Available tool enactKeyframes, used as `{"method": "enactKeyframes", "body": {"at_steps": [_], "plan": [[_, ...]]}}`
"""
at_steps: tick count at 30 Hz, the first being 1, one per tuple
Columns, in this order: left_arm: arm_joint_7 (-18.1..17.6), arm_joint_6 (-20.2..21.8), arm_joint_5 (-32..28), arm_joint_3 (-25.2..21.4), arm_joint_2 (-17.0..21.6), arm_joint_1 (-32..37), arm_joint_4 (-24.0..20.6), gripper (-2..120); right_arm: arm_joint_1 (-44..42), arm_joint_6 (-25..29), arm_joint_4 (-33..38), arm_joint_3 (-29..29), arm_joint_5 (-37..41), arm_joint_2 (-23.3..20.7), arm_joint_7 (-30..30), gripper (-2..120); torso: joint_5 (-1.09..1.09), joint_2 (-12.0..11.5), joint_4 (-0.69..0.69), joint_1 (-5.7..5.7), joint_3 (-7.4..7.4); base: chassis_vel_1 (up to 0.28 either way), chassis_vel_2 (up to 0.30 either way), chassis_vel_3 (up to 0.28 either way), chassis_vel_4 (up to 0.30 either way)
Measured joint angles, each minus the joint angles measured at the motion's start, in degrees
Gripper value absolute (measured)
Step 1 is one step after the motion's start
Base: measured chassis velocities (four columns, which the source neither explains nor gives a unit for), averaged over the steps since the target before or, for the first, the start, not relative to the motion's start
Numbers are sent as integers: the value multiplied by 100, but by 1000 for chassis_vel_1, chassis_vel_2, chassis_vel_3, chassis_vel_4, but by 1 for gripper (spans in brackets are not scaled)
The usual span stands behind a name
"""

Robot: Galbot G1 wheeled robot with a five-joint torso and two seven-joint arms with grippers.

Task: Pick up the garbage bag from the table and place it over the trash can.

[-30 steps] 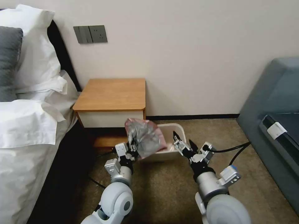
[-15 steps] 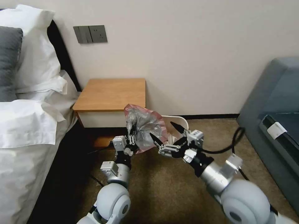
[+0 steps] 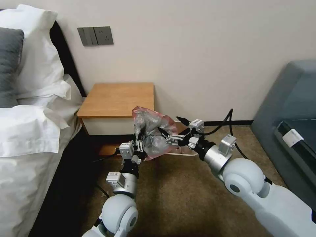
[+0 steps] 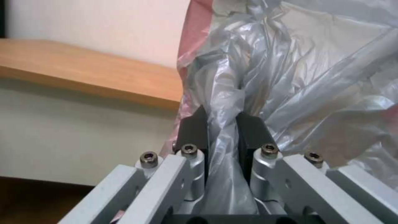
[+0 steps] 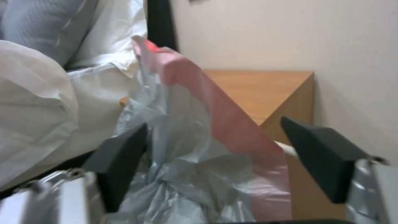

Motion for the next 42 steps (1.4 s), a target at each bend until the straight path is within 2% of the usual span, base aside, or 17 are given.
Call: {"method": "enactKeyframes", "body": {"at_steps": [1,2,3,7,8,12,13,17,18,23,34,42], "plan": [[0,-1,4,-1,0,2,-1,11,26,-2,-11,-17,8,0,4,82,0,0,0,0,0,0,0,0,0],[0,-1,9,-4,-1,10,-8,11,112,-12,-39,-78,55,-4,26,75,0,0,0,0,0,0,0,0,0],[0,-1,9,-4,-1,10,-8,11,112,-12,-39,-78,55,-4,26,75,0,0,0,0,0,0,0,0,0],[-5,-2,9,-6,-6,20,-42,11,322,-22,-119,-249,213,-28,90,55,0,0,0,0,0,0,0,0,0],[-5,-2,9,-6,-6,20,-42,11,322,-22,-119,-249,213,-28,90,55,0,0,0,0,0,0,0,0,0],[-17,-3,20,-16,-29,80,-109,11,419,-31,-124,-366,227,12,222,39,-1,0,0,0,0,0,0,0,0],[-17,-3,20,-16,-29,80,-109,11,419,-31,-124,-366,227,12,222,39,-1,0,0,0,0,0,0,0,0],[-33,0,46,-22,-51,143,-127,11,435,-29,-51,-397,206,72,465,19,0,0,0,0,0,0,0,0,0],[-33,0,46,-22,-51,143,-127,11,435,-29,-51,-397,206,72,465,19,0,0,0,0,0,0,0,0,0],[-56,22,47,-25,-101,180,-153,11,400,-24,25,-339,219,22,501,0,0,0,0,0,0,0,0,0,0],[-74,39,40,-22,-200,306,-198,11,773,-149,39,-70,573,-193,759,0,0,0,0,-1,0,0,0,0,0],[-77,41,-30,-21,-306,367,-241,11,1116,-927,81,263,1471,-728,1216,0,0,0,0,-1,0,0,0,0,0]]}}
